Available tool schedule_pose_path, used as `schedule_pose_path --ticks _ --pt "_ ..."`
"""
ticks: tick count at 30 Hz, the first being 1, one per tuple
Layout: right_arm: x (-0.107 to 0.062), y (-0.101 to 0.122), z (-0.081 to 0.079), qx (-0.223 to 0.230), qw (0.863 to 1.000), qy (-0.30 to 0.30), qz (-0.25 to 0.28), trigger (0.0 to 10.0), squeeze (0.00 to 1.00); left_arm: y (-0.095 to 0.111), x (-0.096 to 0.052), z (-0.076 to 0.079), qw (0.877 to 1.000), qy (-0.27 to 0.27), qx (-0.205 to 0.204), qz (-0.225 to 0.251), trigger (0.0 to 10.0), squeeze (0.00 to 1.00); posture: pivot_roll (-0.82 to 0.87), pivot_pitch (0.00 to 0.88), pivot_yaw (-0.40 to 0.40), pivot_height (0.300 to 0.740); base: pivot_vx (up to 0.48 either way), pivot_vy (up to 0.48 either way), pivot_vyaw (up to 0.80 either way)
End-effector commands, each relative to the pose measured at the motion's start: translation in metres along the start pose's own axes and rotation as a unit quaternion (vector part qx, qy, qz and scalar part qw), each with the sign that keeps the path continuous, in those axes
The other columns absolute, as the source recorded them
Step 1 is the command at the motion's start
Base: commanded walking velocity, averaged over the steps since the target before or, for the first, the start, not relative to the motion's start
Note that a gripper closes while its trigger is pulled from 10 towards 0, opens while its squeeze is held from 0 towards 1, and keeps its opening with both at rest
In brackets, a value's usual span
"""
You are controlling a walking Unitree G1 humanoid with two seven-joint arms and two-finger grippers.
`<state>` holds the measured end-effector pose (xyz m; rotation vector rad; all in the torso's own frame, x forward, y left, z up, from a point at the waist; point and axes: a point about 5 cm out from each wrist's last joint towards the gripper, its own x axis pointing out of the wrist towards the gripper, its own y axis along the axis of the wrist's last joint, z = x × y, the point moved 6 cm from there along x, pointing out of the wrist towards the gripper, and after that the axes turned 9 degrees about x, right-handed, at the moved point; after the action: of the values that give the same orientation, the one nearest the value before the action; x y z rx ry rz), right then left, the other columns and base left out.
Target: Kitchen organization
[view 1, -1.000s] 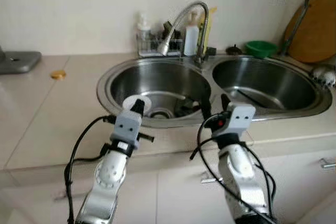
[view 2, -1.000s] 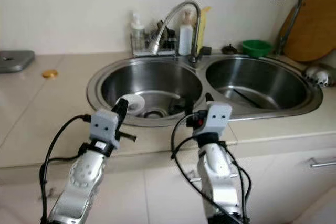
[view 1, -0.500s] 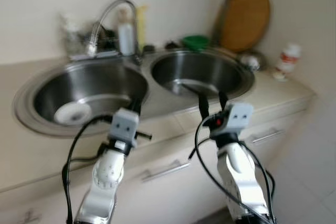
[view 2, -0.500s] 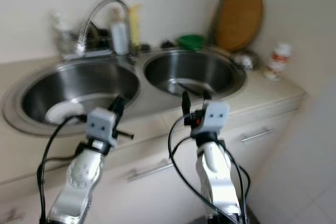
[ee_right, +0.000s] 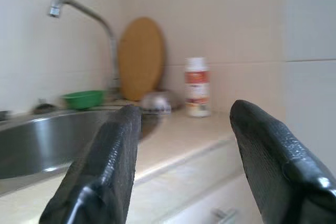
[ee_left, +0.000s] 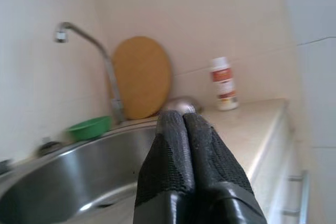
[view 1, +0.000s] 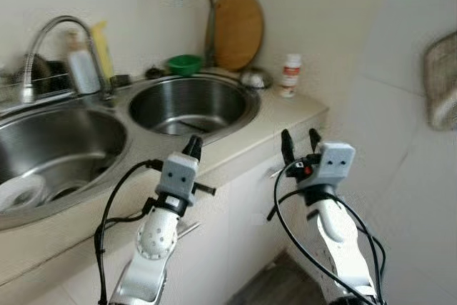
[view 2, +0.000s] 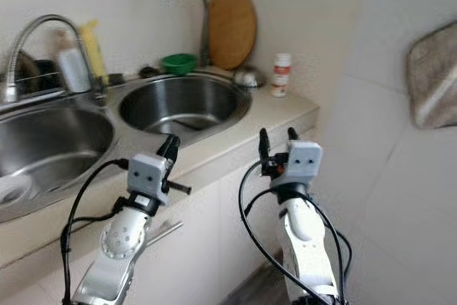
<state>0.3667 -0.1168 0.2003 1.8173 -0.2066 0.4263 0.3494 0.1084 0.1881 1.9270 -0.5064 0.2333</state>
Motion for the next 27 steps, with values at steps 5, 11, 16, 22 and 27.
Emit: schedule_pose_path --ticks 5,11,16,22,27 --pt "-0.001 -0.008 0.007 -0.022 0.999 -0.015 -0.021 10.0 0.0 -0.001 0.0 0.005 1.0 -0.013 0.008 -0.002 10.0 0.0 0.03 0.0 -0.004 0.74 0.0 0.0 -0.79" --pt "-0.002 -0.014 0.016 -0.038 0.998 -0.036 -0.034 10.0 0.0 -0.002 0.0 0.006 1.0 -0.014 0.009 -0.004 10.0 0.0 0.03 0.0 -0.001 0.74 0.0 0.0 -0.79" --pt "-0.003 -0.021 0.025 -0.053 0.996 -0.057 -0.052 10.0 0.0 -0.005 0.0 0.009 1.0 -0.02 0.014 -0.01 10.0 0.0 0.02 0.0 -0.001 0.74 0.0 0.0 -0.79" --pt "-0.005 -0.025 0.033 -0.059 0.993 -0.077 -0.062 10.0 0.0 -0.006 0.0 0.011 1.0 -0.023 0.014 -0.013 10.0 0.0 0.02 0.0 -0.002 0.74 0.0 -0.204 -0.79" --pt "-0.006 -0.028 0.037 -0.063 0.992 -0.087 -0.069 10.0 0.0 -0.008 -0.001 0.012 0.999 -0.024 0.015 -0.016 10.0 0.0 0.02 0.0 -0.004 0.74 0.0 -0.446 -0.79"
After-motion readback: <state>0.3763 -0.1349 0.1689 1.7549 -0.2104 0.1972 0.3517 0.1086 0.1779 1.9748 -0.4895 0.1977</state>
